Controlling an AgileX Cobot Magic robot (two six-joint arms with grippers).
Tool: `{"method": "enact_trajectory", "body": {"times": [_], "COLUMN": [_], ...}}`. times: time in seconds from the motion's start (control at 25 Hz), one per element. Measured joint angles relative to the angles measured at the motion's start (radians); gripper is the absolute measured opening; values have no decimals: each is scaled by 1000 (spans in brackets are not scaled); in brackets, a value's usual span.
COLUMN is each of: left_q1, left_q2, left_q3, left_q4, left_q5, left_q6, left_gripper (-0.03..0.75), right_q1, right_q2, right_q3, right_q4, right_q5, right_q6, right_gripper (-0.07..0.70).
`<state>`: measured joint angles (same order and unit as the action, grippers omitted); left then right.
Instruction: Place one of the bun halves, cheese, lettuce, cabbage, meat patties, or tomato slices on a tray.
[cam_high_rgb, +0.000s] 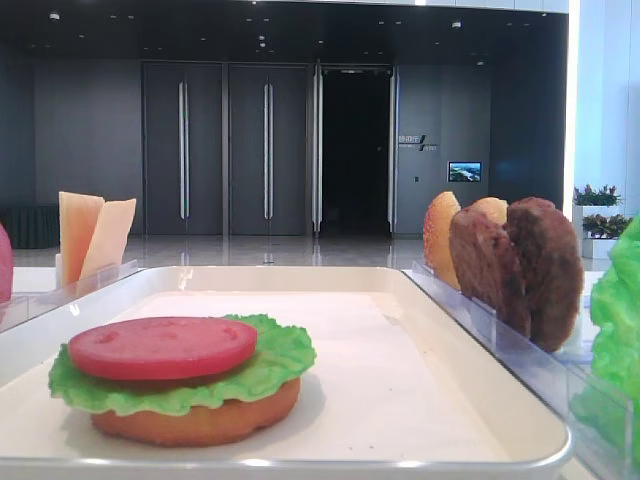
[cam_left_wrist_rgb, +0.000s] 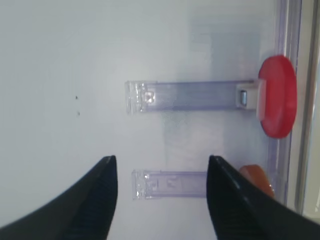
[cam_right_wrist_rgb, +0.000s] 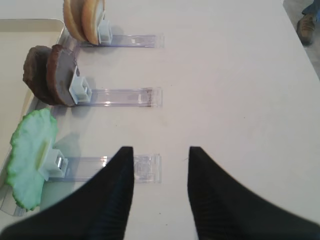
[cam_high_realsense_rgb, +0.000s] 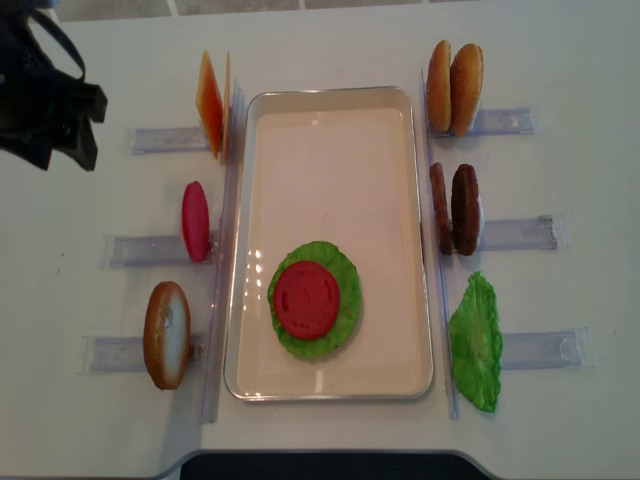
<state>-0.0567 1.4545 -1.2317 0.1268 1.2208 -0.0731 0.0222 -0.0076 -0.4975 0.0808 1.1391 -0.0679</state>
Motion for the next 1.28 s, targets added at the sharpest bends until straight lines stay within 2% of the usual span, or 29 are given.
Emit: {"method": "enact_trajectory", "body": {"times": [0.72,0.84,1.08,1.28], "left_q1": [0,0,0,0], "left_q2": [-803,-940,-1155,-1281], "left_q3": [516,586,699,727], "left_q4": [15,14,14,13], "left_q5": [17,-6,-44,-64], "left_q6": [6,6,6,6], "left_gripper": [437,437,437,431], "right_q1": [0,0,0,0], "right_q2": [0,0,0,0], "right_q3": [0,0,0,0], "right_q4": [0,0,0,0], "right_q5": [0,0,0,0], "right_q6": [0,0,0,1], "right_gripper": [284,284,283,283]}}
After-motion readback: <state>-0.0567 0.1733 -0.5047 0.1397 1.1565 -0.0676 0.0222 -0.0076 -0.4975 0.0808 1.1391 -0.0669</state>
